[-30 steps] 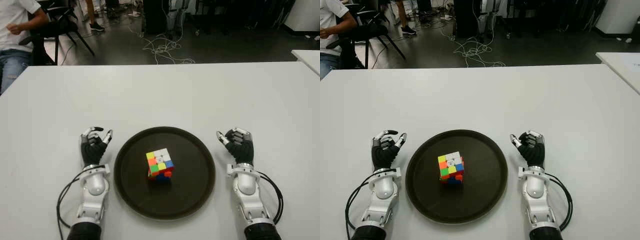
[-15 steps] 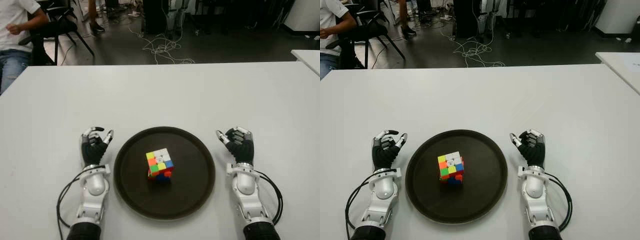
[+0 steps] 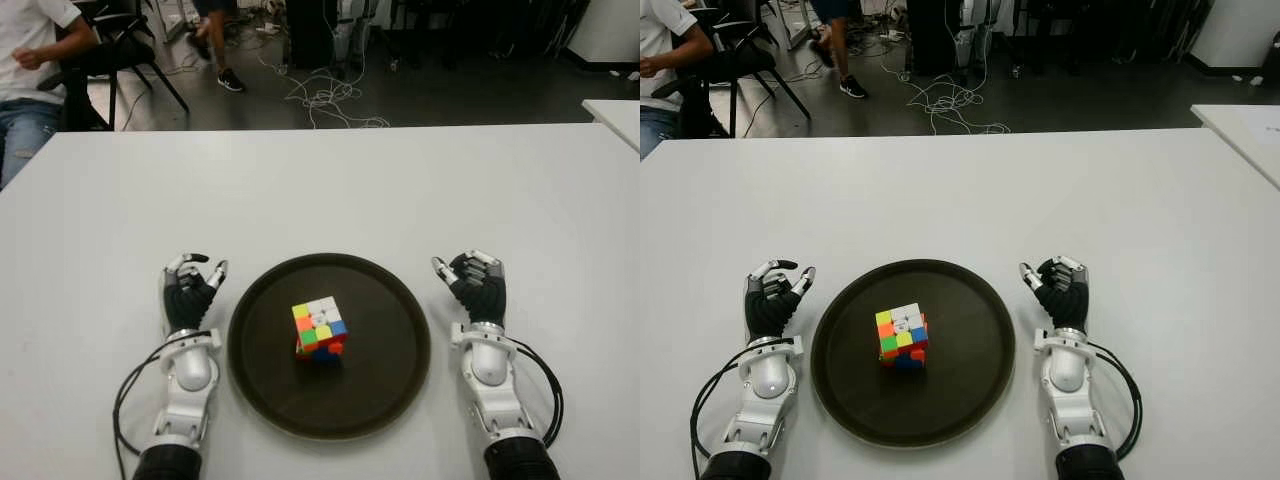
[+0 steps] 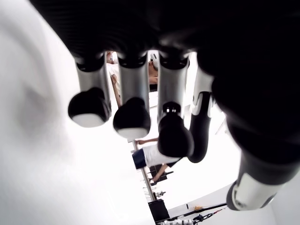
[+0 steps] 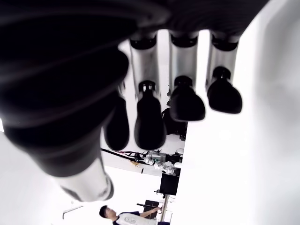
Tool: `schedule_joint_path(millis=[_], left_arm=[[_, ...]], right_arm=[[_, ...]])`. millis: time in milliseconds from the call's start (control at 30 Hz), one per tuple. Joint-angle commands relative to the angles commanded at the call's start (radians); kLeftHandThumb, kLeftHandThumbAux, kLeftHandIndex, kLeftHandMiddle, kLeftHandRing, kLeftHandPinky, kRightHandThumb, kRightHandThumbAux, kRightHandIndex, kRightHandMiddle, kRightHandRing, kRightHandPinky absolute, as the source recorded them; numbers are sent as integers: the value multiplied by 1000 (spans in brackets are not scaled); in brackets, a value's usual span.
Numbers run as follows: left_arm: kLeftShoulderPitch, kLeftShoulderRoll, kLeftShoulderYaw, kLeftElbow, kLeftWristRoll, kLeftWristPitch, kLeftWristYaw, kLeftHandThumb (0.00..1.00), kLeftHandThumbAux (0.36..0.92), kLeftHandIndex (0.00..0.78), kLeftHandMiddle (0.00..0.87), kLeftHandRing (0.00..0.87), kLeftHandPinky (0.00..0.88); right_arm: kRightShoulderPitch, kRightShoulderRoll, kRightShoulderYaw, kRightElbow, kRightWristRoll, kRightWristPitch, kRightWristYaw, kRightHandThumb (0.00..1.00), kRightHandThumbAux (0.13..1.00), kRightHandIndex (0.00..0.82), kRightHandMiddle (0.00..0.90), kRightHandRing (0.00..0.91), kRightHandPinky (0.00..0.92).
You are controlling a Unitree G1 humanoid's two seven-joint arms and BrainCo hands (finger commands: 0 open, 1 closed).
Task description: Pick up the Rubik's Cube and put it in the plate
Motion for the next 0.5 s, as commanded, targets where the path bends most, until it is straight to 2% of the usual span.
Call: schedule_joint_path(millis=[500], left_arm=[[11, 9, -15, -17, 9, 3, -10, 719, 697, 445, 828, 849, 857]], right_arm=[[3, -8, 7, -4, -6, -1, 4, 276, 819, 668, 793, 818, 821]])
